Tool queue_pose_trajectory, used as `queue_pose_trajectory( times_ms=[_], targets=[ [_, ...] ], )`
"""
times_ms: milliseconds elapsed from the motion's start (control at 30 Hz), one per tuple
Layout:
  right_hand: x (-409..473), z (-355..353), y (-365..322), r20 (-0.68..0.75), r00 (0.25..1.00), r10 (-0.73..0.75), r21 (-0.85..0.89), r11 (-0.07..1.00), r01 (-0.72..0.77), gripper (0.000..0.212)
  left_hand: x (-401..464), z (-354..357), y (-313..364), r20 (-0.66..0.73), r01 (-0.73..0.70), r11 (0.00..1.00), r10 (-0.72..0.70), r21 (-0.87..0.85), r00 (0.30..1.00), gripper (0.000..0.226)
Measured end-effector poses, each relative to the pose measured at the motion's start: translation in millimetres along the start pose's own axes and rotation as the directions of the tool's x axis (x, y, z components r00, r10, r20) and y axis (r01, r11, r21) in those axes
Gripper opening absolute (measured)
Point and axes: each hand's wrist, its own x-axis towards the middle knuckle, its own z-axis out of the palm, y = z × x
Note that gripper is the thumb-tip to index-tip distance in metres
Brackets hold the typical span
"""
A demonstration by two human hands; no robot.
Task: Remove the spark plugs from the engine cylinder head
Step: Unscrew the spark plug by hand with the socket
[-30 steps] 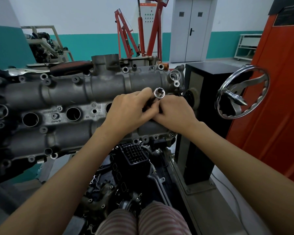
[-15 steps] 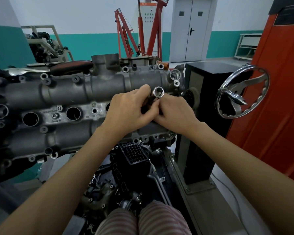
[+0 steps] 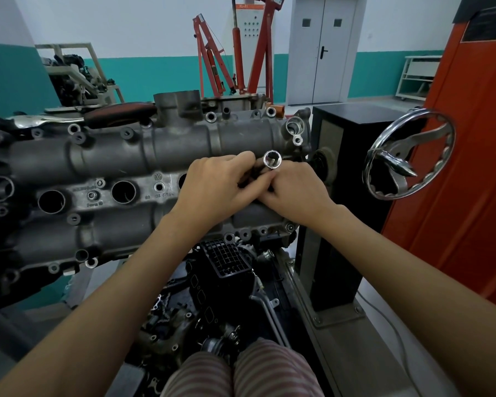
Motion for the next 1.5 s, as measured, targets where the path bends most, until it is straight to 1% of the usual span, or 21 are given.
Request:
queue_pose_trajectory(
  times_ms=[67,133,267,333,400,467,533,600,667,767,900,967,1067,1200,1300,1400,1500],
  targets=[
    [-0.8,-2.4,-2.4,-0.012,1.000,-0.021,0.010,1.000,0.021,0.038,-0.1,-0.4,0.7,0.006,0.010,1.000,-0.010,-0.007,1.000,0.055],
    [-1.1,-3.8,-3.6,-0.003,1.000,-0.013,0.012,1.000,0.013,0.041,0.5,-0.8,1.2,0.002,0.016,1.000,-0.015,-0.015,1.000,0.051],
    [-0.3,-1.2,-0.8,0.013,1.000,0.020,-0.003,1.000,-0.020,0.036,1.5,-0.4,2.1,0.010,0.024,1.000,-0.024,0.005,1.000,0.045],
    [0.7,0.0,0.8,0.044,0.998,0.040,-0.020,0.999,-0.040,0.030,0.7,0.1,1.2,0.015,0.012,1.000,-0.012,0.017,1.000,0.047],
    [1.1,1.2,2.3,0.063,0.997,0.045,-0.054,0.998,-0.042,0.030,0.1,0.4,-0.6,0.000,0.005,1.000,-0.005,0.004,1.000,0.051],
    [0.3,1.1,2.7,0.034,0.999,0.037,-0.053,0.998,-0.035,0.029,0.1,0.4,-2.0,-0.002,0.003,1.000,-0.003,-0.017,1.000,0.055],
    [-0.3,-0.3,1.2,0.000,1.000,0.031,-0.009,0.999,-0.031,0.025,0.4,0.0,-2.6,0.010,0.000,1.000,0.000,-0.025,1.000,0.058],
    [-0.4,-0.5,0.0,-0.003,1.000,0.022,0.010,1.000,-0.021,0.022,0.6,-0.3,-2.5,0.016,0.003,1.000,-0.002,-0.026,1.000,0.058],
    [-1.0,-0.1,0.1,0.002,1.000,0.002,-0.002,1.000,-0.002,0.027,0.6,-0.3,-0.9,0.027,0.012,1.000,-0.012,-0.013,1.000,0.057],
    [-1.2,-1.5,-0.4,-0.003,1.000,-0.020,-0.015,1.000,0.020,0.044,1.1,-0.7,1.2,0.037,0.029,0.999,-0.028,-0.023,0.999,0.050],
    [0.8,1.1,1.2,0.011,1.000,0.008,-0.006,1.000,-0.008,0.051,2.2,-1.6,2.6,0.046,0.026,0.997,-0.022,-0.072,0.999,0.037],
    [1.4,2.7,2.7,0.015,0.999,0.028,-0.004,1.000,-0.028,0.049,1.7,-0.9,2.2,0.039,0.015,0.998,-0.013,-0.066,0.999,0.036],
    [1.5,2.5,3.7,0.033,0.999,0.041,-0.015,0.999,-0.041,0.037,1.1,0.2,-0.8,0.033,0.005,0.998,-0.004,-0.055,0.999,0.046],
    [0.3,0.6,1.2,-0.016,0.999,0.042,0.043,0.998,-0.041,0.029,1.4,0.1,-3.4,0.038,0.002,0.997,0.001,-0.071,0.999,0.056],
    [0.4,1.7,0.4,-0.001,0.999,0.045,0.039,0.998,-0.045,0.032,1.6,0.0,-2.3,0.056,0.014,0.998,-0.010,-0.065,0.998,0.059],
    [0.5,0.6,0.5,0.018,1.000,0.021,0.030,0.999,-0.022,0.037,1.7,-0.6,-1.3,0.064,0.034,0.996,-0.029,-0.077,0.998,0.057],
    [1.0,-1.9,-0.5,0.018,1.000,0.008,0.026,1.000,-0.009,0.033,1.2,-2.0,0.6,0.045,0.035,0.996,-0.031,-0.088,0.999,0.047]
  ],
)
